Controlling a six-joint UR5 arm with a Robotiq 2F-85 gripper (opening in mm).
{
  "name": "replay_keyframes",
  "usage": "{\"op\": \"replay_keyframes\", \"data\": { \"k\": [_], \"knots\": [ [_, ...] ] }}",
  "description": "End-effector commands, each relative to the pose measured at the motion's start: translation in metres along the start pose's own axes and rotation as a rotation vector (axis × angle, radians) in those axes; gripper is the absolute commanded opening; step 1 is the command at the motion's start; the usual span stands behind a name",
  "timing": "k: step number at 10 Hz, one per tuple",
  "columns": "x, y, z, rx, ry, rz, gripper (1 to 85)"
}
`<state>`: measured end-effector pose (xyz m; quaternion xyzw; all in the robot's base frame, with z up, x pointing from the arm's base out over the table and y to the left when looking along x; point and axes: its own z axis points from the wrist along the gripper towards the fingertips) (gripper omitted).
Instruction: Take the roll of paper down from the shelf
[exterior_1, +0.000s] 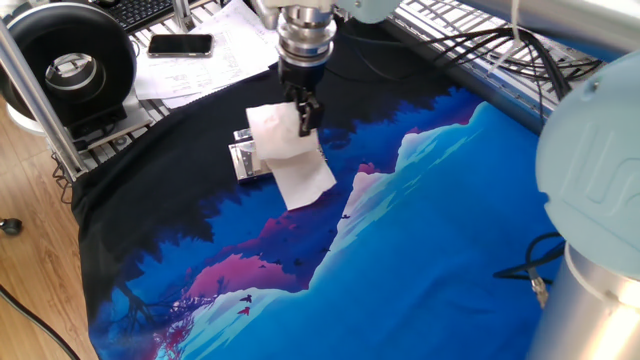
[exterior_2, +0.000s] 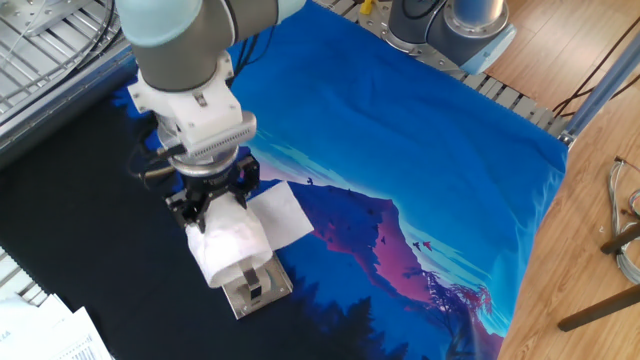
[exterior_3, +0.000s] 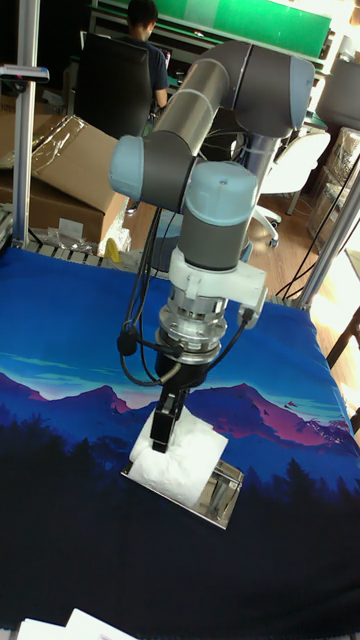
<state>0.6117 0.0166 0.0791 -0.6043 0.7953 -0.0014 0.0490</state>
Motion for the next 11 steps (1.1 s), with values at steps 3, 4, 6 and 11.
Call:
{"op": "replay_keyframes", "data": {
  "k": [3,4,6,11],
  "knots": [
    [0.040,-0.002,-0.015,0.015,0.016,-0.086,68.7],
    [0.050,-0.004,-0.019,0.021,0.026,-0.107,69.0],
    [0.063,-0.007,-0.024,0.034,0.040,-0.134,69.3],
    [0.089,-0.007,-0.034,0.035,0.023,-0.167,70.7]
  ]
}}
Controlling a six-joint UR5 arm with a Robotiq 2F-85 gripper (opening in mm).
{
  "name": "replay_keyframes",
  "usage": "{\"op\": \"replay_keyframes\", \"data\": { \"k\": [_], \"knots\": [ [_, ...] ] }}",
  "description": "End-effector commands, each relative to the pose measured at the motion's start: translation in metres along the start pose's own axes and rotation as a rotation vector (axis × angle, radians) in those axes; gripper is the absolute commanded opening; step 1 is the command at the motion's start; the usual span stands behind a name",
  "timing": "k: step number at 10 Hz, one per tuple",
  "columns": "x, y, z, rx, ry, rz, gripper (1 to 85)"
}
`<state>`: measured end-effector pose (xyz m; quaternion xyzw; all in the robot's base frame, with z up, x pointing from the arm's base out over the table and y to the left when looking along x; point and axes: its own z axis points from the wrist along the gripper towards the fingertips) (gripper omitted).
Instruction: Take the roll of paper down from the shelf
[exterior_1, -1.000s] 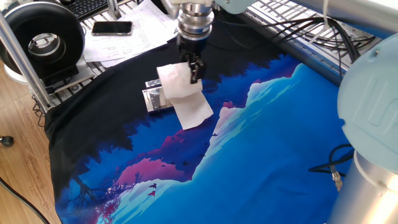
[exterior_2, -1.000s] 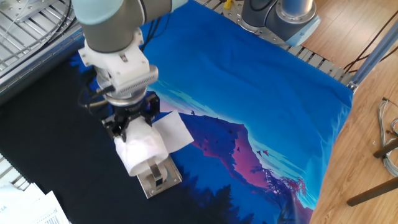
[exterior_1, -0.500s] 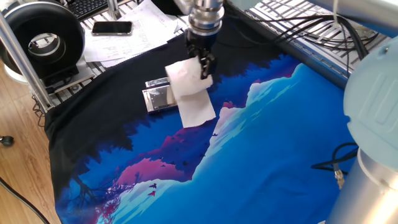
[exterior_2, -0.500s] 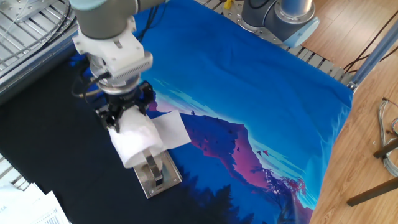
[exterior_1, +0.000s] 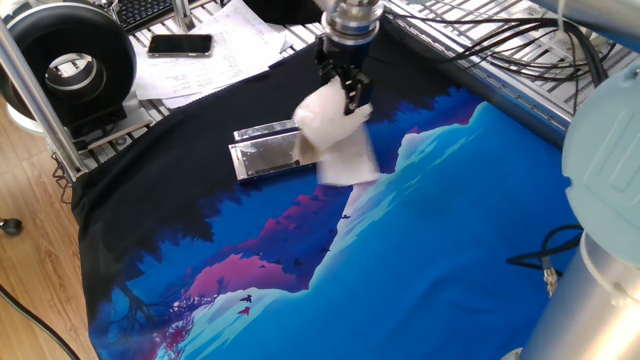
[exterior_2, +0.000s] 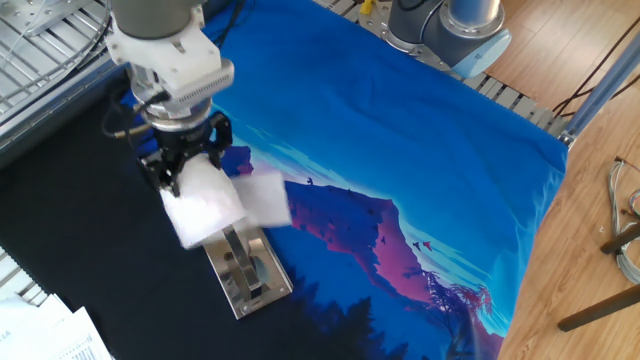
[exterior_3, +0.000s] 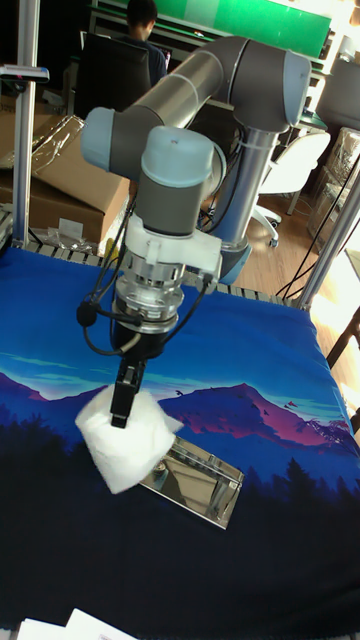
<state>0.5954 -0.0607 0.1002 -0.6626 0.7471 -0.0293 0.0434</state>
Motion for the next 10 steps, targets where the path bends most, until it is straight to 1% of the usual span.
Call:
{"op": "replay_keyframes", "data": {
  "k": [1,2,3,5,6,7,8,9,10],
  "knots": [
    [0.015,0.003,-0.009,0.000,-0.013,-0.013,73.0],
    [0.015,0.004,-0.010,-0.002,-0.016,-0.014,82.3],
    [0.013,0.004,-0.010,-0.003,-0.025,-0.008,85.0],
    [0.010,0.007,-0.010,-0.016,-0.034,0.016,85.0],
    [0.006,0.010,-0.012,-0.034,-0.050,0.038,85.0],
    [-0.002,0.021,-0.017,-0.086,-0.076,0.099,76.7],
    [-0.006,0.028,-0.026,-0.131,-0.083,0.155,59.7],
    [-0.006,0.028,-0.042,-0.160,-0.064,0.214,49.7],
    [-0.006,0.021,-0.054,-0.154,-0.042,0.278,36.3]
  ]
}}
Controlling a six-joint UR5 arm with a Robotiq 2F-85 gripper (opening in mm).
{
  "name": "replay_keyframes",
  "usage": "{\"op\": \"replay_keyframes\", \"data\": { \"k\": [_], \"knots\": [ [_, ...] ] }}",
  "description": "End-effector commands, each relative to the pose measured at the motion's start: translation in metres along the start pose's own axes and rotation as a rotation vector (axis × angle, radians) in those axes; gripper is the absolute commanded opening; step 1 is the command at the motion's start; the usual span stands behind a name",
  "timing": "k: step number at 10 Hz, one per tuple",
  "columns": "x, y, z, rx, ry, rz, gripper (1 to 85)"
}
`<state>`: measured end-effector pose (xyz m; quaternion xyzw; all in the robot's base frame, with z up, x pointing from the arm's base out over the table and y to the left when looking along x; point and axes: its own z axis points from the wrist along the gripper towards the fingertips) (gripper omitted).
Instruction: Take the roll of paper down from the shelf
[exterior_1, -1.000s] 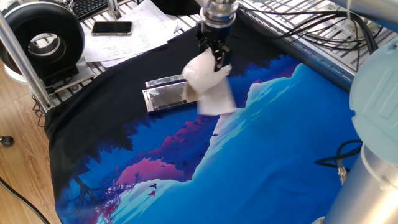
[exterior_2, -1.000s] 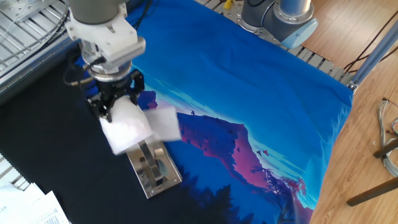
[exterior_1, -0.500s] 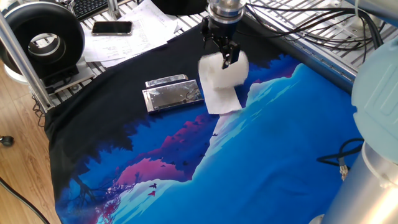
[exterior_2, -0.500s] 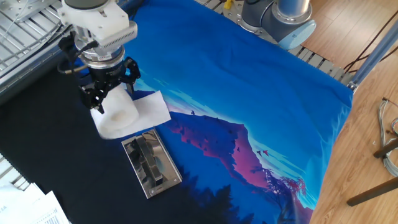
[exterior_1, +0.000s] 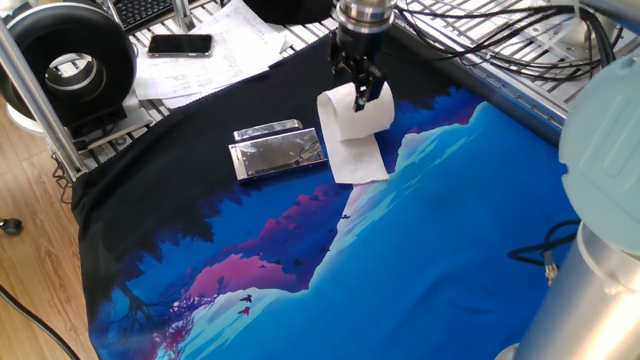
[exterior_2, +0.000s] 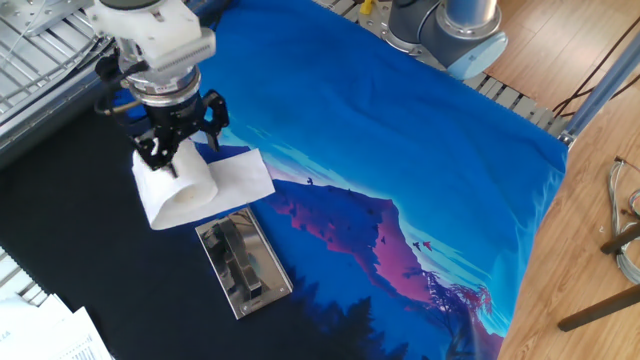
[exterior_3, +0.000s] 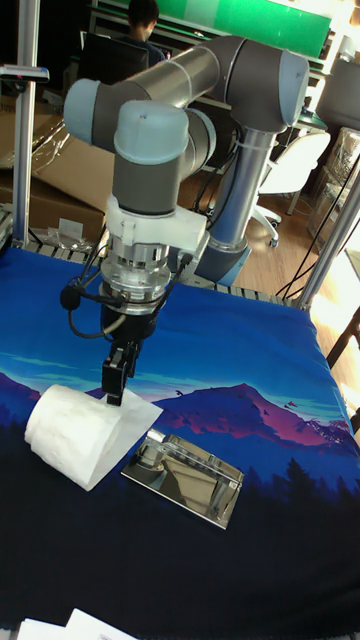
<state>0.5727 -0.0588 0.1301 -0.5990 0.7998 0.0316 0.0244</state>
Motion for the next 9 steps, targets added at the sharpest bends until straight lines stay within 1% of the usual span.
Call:
{"op": "replay_keyframes", "data": {
  "k": [1,2,3,4,5,6,7,8,9],
  "knots": [
    [-0.013,-0.003,-0.030,-0.023,-0.005,0.180,18.0],
    [-0.021,-0.007,-0.038,-0.029,-0.009,0.251,18.3],
    [-0.032,-0.013,-0.053,-0.019,-0.023,0.329,31.0],
    [-0.039,-0.023,-0.064,0.011,-0.024,0.409,28.3],
    [-0.046,-0.028,-0.072,0.018,-0.027,0.512,16.7],
    [-0.046,-0.042,-0.078,0.067,-0.014,0.576,14.0],
    [-0.050,-0.048,-0.083,0.081,-0.012,0.651,6.0],
    [-0.056,-0.054,-0.085,0.092,-0.026,0.692,2.3],
    [-0.063,-0.056,-0.087,0.086,-0.044,0.706,2.3]
  ]
}}
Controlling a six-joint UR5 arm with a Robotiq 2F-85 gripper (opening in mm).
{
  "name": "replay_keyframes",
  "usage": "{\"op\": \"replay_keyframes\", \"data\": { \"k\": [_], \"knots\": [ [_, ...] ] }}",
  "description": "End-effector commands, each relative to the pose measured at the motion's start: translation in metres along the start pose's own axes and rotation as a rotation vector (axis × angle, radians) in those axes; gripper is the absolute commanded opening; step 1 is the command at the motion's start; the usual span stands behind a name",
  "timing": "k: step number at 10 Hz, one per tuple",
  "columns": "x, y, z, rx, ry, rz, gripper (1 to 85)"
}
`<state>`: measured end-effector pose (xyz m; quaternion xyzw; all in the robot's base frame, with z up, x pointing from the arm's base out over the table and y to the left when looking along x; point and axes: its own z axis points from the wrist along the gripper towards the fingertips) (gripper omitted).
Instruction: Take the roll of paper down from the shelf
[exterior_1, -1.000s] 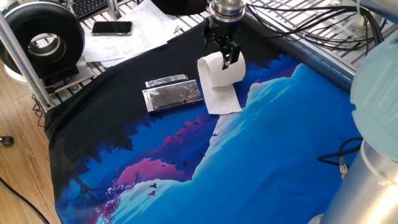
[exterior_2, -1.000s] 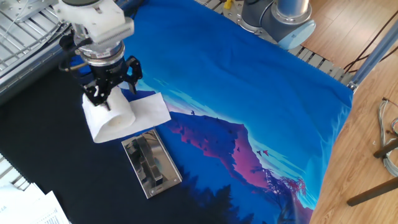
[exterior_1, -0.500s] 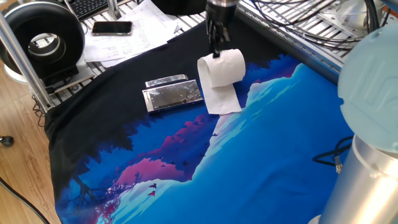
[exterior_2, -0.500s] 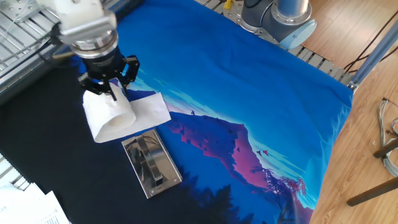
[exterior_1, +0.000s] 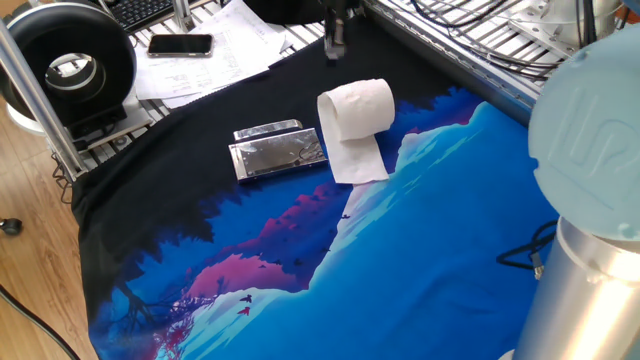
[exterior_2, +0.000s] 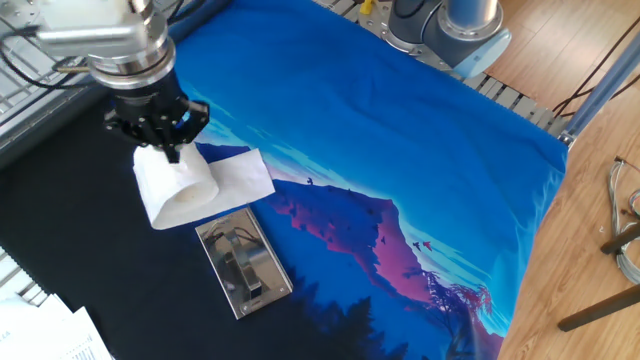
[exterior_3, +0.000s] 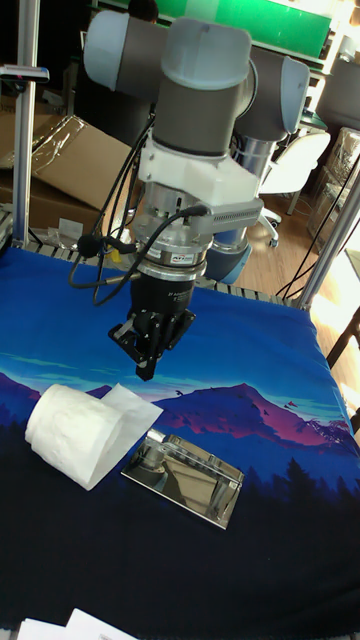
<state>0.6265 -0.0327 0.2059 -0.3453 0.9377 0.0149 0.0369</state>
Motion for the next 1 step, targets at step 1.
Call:
{"op": "replay_keyframes", "data": {
  "k": [1],
  "knots": [
    [-0.0319,0.0129,-0.0139,-0.049,-0.057,0.178,2.3]
  ]
}}
